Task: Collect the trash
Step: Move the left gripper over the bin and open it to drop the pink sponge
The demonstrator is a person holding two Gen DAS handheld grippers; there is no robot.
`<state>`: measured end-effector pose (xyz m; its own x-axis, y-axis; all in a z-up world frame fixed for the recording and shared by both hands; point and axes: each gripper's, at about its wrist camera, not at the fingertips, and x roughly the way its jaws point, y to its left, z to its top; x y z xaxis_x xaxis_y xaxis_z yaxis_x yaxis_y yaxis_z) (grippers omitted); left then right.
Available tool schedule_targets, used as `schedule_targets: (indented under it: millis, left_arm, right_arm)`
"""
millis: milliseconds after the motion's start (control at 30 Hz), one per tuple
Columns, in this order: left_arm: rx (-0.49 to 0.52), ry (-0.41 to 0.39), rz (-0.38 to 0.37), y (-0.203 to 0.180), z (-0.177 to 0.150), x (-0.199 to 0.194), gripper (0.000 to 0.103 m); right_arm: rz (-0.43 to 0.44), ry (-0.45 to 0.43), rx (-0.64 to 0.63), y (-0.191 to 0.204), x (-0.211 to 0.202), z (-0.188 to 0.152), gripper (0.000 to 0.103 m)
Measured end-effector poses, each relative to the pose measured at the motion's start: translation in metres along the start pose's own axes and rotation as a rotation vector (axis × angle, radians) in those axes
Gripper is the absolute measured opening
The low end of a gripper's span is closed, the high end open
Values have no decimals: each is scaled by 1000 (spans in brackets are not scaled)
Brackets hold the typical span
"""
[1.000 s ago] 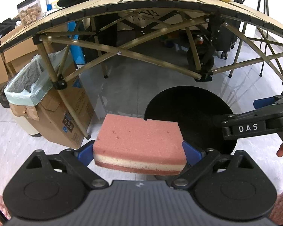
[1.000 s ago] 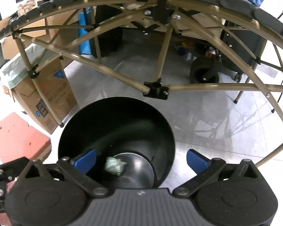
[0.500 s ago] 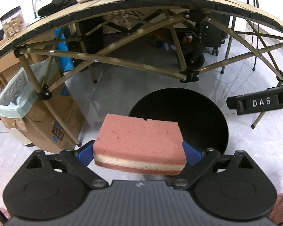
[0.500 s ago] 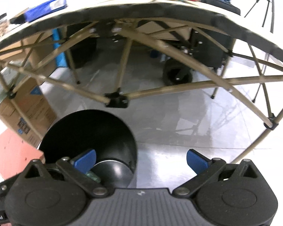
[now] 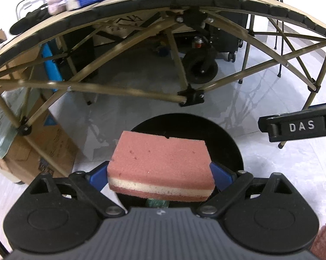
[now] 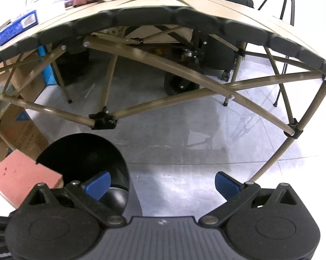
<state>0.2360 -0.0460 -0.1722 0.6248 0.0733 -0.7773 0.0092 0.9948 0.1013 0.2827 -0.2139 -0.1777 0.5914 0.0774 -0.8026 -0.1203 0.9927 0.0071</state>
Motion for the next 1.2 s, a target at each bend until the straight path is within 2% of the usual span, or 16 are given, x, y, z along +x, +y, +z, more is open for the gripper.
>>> schedule_targets:
  millis: [333,600,767,1200]
  left_arm:
    - [-19,67,-9,-10,6,37,97]
    - [-21,52,-9,-7,4,35,98]
    - [-66,91,-53,-4,6,38,103]
    - [-66,120,-39,-4,5,44,103]
  right_arm:
    - [-55,20,48,-18,10,5,103]
    - [-44,28,24,-10,13,5,103]
    - [-49,28,27,-11,13,5,103]
    - [-45,28,22,-11,11,5,103]
